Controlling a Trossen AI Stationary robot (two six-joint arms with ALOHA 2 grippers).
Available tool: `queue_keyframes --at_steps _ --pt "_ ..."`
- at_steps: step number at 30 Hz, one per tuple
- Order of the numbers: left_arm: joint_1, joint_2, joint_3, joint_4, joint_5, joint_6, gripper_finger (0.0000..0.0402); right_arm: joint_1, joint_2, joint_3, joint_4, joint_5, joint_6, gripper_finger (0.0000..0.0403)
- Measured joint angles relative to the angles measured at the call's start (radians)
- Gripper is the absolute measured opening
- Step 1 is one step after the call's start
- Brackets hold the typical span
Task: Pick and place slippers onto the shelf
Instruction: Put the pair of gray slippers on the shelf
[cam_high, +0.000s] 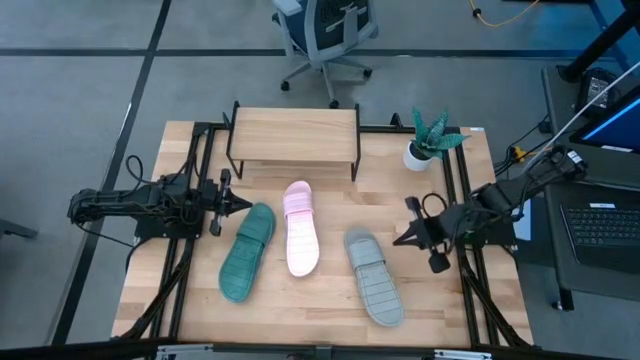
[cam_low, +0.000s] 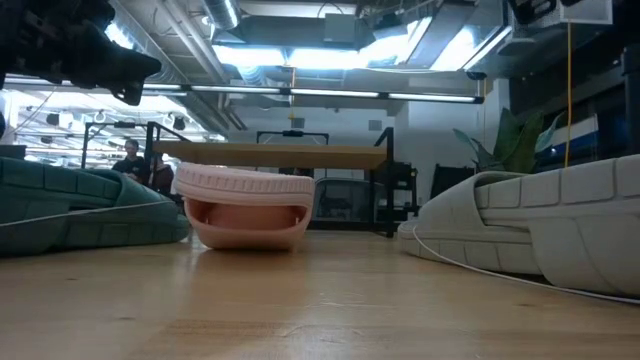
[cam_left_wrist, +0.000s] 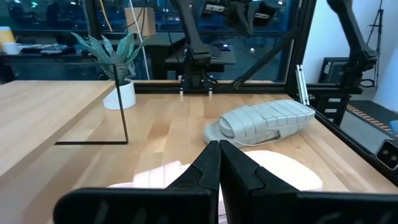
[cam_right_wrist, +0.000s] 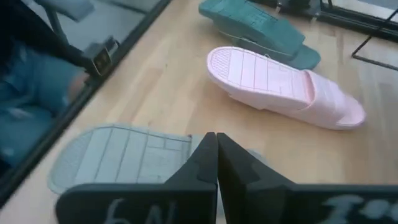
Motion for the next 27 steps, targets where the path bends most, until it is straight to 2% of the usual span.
queue_keyframes --at_steps 4,15,19,22,27 --pt "0.000 0.000 0.000 0.000 -0.027 -0.002 0.0000 0.045 0.058 0.026 -0.051 0.088 0.009 0.0002" --pt "0.001 0.000 0.000 0.000 -0.103 -0.002 0.0000 0.174 0.164 0.021 -0.041 0.198 0.075 0.0001" --pt "0.001 0.000 0.000 0.000 -0.104 -0.007 0.0000 0.212 0.202 0.022 -0.041 0.293 0.105 0.0001" --pt "0.001 0.000 0.000 0.001 -0.106 -0.025 0.0000 0.235 0.255 0.051 -0.073 0.337 0.111 0.0001" --pt "0.001 0.000 0.000 0.001 -0.121 -0.063 0.0000 0.253 0.355 0.141 -0.202 0.344 0.197 0.0001"
